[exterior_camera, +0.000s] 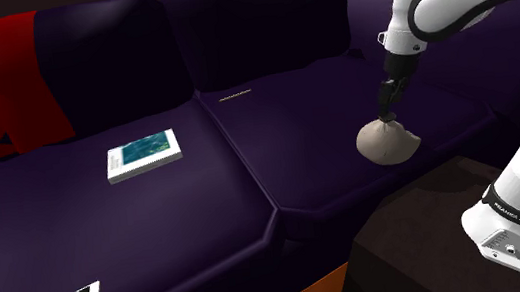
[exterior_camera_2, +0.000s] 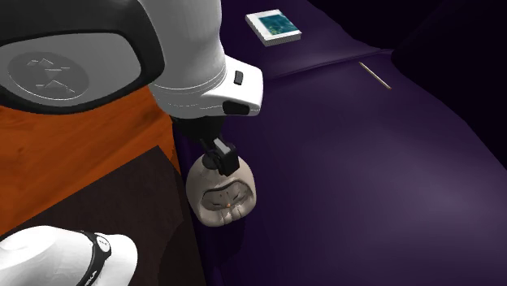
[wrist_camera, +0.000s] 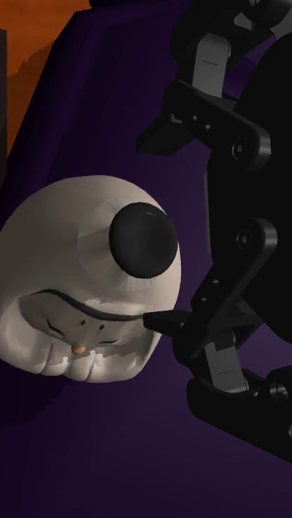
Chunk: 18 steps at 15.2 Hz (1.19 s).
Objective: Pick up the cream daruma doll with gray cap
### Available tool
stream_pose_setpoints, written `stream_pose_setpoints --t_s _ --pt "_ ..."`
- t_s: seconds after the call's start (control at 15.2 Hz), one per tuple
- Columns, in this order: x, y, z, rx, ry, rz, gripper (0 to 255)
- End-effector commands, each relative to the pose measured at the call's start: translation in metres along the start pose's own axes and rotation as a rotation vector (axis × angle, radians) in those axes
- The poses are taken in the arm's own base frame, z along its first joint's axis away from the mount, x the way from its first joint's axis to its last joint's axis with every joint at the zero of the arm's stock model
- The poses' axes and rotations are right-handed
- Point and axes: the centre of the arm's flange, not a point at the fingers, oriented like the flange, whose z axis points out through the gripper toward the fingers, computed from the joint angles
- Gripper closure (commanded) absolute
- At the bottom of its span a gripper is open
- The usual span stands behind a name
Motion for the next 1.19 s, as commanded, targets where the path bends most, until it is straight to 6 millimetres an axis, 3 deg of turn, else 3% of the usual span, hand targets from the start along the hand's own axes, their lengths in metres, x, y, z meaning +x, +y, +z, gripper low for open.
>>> stream_pose_setpoints --t_s 0.0,0.13,0.26,0.33,0.92,1.12 --pt "0.000 0.001 0.010 0.000 0.001 0.000 0" --pt "0.000 0.002 0.024 0.000 0.001 0.000 0" --pt "0.000 0.002 0.024 0.000 0.001 0.000 0" --pt "0.000 0.001 0.023 0.000 0.001 0.000 255" --pt "0.000 0.002 0.024 0.000 0.001 0.000 255" --pt "0.000 0.001 0.008 0.000 0.001 0.000 255"
